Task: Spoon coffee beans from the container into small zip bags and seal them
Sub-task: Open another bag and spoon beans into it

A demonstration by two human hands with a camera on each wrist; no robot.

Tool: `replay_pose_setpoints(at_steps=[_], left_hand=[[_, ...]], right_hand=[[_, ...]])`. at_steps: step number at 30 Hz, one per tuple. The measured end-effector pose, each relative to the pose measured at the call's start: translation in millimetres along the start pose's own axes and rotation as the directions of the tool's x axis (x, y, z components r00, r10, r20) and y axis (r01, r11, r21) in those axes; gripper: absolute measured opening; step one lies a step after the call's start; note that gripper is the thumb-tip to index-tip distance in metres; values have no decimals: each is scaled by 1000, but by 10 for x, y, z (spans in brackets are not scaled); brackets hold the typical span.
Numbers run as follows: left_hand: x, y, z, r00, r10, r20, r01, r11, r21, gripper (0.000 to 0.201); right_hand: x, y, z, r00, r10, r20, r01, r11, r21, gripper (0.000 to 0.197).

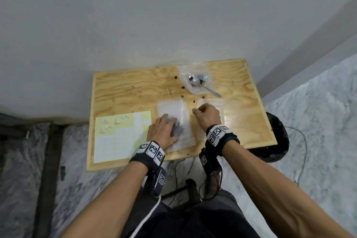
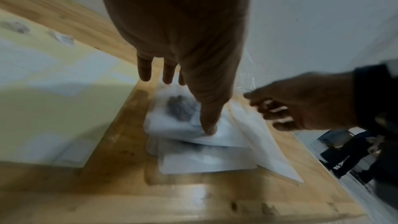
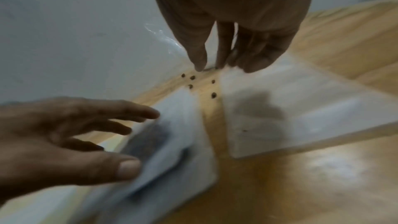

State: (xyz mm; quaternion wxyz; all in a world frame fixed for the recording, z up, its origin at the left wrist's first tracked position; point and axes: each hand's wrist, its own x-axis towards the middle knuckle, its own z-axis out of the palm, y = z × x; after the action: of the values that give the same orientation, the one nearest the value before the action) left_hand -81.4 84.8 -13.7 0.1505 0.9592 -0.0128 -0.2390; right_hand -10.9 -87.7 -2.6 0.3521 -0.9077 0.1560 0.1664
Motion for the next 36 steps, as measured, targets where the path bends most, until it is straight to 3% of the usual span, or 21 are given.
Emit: replay_pose_setpoints(at_steps=[3, 6, 12, 15, 21, 24, 26, 30, 33, 36], left_hand=[[33, -14, 3, 1000, 3, -2, -3, 1000, 13, 75], [60, 12, -12, 1000, 5, -12, -4, 999, 33, 71], [70, 25, 1, 1000, -3, -12, 4, 999, 35, 70], [68, 39, -13, 1000, -4, -7, 4, 999, 42, 70], [77, 46, -53, 1000, -6, 20, 5, 998, 59, 70], [83, 46, -124, 1000, 16, 16, -16, 999, 47, 65], [98, 63, -217, 999, 28, -24, -30, 998, -58, 62], [210, 221, -590, 975, 79, -207, -140, 942, -303, 52], [289, 450, -1062, 931, 110, -347, -251, 885, -392, 43], [297, 693, -1583, 888, 144, -438, -360, 810, -463, 41]], right_hand=[[2, 198, -133, 988, 116, -106, -136, 969, -207, 61], [15, 310, -157, 961, 260, -94, -275, 925, -263, 88], [79, 324, -109, 937, 344, -61, -349, 919, -183, 98], [102, 364, -151, 931, 361, -48, -364, 916, -166, 91], [-4, 470, -374, 923, 377, -80, -378, 926, 1, 33], [-88, 516, -664, 919, 339, -202, -316, 939, 140, 19], [-128, 516, -884, 913, 276, -300, -218, 953, 211, 12], [-172, 359, -1288, 890, 91, -447, 22, 970, 242, 9], [-195, 115, -1482, 900, -83, -427, 213, 940, 266, 8], [-220, -200, -1550, 917, -297, -266, 368, 888, 277, 9]])
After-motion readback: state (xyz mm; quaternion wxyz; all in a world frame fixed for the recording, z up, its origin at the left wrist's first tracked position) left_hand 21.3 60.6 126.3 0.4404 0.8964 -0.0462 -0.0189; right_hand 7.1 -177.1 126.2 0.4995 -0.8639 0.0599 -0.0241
